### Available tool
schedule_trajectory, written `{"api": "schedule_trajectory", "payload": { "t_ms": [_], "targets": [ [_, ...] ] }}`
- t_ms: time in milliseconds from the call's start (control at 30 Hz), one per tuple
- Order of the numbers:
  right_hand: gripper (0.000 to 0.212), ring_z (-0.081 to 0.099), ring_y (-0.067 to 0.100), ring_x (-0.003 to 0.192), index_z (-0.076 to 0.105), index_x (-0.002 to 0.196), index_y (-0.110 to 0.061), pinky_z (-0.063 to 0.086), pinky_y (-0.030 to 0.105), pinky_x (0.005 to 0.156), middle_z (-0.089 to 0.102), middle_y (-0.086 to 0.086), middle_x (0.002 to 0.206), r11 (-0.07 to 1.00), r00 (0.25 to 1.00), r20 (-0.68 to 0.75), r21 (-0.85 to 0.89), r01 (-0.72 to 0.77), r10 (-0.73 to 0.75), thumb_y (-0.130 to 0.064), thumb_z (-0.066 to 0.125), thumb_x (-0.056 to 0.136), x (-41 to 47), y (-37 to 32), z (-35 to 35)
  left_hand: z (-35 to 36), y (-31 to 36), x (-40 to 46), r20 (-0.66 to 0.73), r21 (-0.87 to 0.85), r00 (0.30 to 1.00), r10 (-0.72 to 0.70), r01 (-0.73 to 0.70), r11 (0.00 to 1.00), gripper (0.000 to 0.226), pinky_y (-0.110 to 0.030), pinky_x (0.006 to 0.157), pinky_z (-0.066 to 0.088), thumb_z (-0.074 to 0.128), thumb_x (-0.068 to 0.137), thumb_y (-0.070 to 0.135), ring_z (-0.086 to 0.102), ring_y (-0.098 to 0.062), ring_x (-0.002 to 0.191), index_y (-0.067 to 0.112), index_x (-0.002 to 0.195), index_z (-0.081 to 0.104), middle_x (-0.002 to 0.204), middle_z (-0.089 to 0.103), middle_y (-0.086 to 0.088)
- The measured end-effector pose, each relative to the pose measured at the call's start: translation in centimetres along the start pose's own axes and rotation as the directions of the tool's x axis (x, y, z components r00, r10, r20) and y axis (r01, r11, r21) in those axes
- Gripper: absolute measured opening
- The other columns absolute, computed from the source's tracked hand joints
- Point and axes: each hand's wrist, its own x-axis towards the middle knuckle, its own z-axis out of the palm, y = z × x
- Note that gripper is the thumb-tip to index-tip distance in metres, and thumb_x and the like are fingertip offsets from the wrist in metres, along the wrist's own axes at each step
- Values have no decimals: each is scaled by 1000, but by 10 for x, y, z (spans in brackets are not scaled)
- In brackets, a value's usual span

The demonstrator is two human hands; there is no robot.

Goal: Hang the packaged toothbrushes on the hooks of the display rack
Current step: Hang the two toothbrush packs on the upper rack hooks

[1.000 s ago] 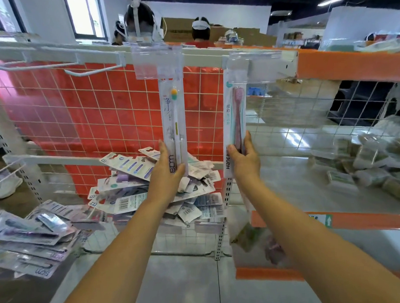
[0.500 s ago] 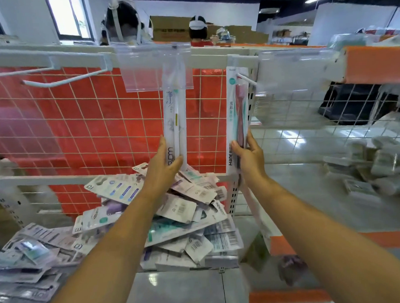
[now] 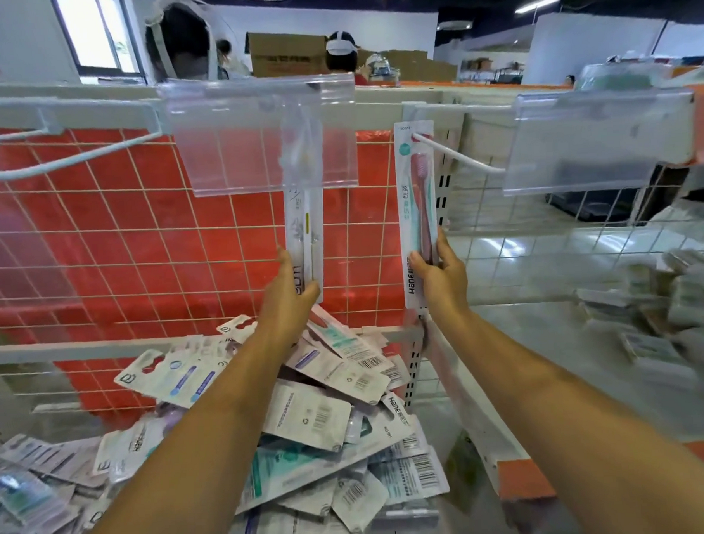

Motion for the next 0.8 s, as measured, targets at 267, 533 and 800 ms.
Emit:
{"api": "schedule_trajectory", "payload": {
  "t_ms": [267, 533, 800],
  "targets": [
    [64, 56, 21, 116, 15, 149, -32, 46, 32, 96, 49, 4, 139, 981, 1000, 12, -192, 15, -13, -28, 51, 96, -5, 4, 7, -3, -6, 12, 2, 195, 1000, 4, -4, 981, 71, -32, 65, 39, 47, 97, 25, 48, -13, 66, 11, 148, 1, 82, 49, 5],
    [61, 57, 25, 110, 28, 143, -17, 47, 36, 94, 51, 7, 134, 950, 991, 20, -289, -119, 130, -34, 56, 92, -11, 1, 5, -20, 0, 15, 11, 262, 998, -65, 59, 963, 47, -35, 72, 46, 60, 87, 20, 55, -29, 88, 4, 125, 37, 117, 58, -16],
    [71, 47, 20, 110, 24, 145, -14, 38, 28, 81, 42, 11, 135, 925, 985, -13, -344, -164, 170, -23, 63, 87, -31, 1, -16, -32, 9, -13, 69, 502, 992, -110, 61, 863, 55, -41, 90, 44, 53, 92, 20, 54, -37, 112, 0, 138, 30, 130, 50, -23]
  ]
}}
